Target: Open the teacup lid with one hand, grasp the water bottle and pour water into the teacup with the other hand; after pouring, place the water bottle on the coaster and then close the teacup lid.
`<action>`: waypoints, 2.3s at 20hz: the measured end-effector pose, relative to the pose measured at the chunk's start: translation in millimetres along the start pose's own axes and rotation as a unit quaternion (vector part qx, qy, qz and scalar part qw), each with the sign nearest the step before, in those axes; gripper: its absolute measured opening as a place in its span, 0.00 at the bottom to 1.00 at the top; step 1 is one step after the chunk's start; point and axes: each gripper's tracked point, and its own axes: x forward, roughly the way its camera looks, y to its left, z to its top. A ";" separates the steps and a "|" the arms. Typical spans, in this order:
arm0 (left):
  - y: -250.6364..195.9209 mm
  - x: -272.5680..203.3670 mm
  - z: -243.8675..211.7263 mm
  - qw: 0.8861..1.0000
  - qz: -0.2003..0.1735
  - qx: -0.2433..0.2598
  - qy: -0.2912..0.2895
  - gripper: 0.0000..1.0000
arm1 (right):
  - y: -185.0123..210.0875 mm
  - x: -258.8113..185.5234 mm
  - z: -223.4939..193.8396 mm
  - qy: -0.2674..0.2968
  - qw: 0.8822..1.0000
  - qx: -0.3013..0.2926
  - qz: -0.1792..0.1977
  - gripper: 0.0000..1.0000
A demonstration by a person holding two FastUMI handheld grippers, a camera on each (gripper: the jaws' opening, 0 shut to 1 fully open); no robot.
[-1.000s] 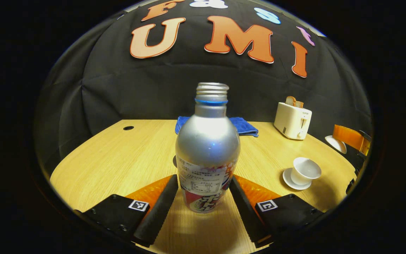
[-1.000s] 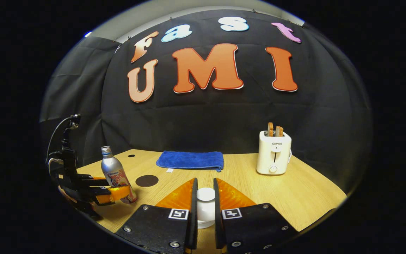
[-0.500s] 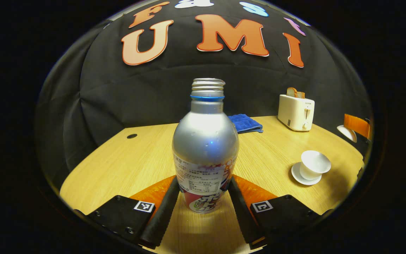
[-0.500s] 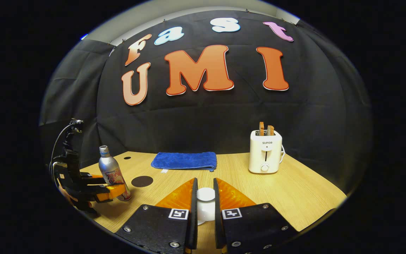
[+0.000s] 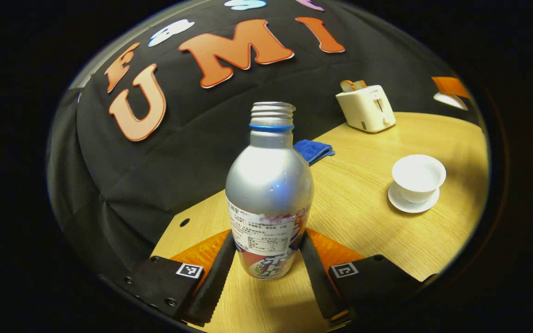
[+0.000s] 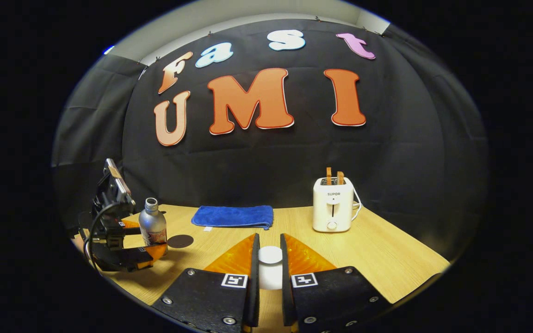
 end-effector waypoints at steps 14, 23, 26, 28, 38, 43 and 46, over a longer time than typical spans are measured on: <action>-35.8 7.9 17.5 0.970 0.007 0.243 -0.016 0.84 | -34.1 -13.1 -18.4 0.017 1.000 0.014 -0.020 0.20; -54.1 -0.3 33.8 0.931 -0.007 0.361 -0.042 0.85 | -48.6 -19.8 -26.3 0.022 0.999 0.018 -0.030 0.20; -52.5 -5.3 36.3 0.914 -0.002 0.402 -0.048 0.85 | -51.4 -20.6 -28.0 0.024 0.999 0.011 -0.032 0.20; -51.6 -5.0 39.4 0.903 -0.001 0.427 -0.048 0.85 | -51.3 -20.5 -28.2 0.023 0.999 0.012 -0.032 0.20; -44.6 5.2 46.2 0.858 -0.006 0.511 -0.046 0.84 | -47.1 -24.3 -33.3 0.029 0.999 0.007 -0.024 0.20; -38.5 5.0 58.2 0.828 0.011 0.557 -0.057 0.85 | -45.3 -25.3 -33.3 0.030 0.999 0.008 -0.021 0.20; -35.3 5.5 63.6 0.812 0.017 0.580 -0.059 0.85 | -45.0 -26.9 -35.3 0.032 0.999 0.007 -0.020 0.20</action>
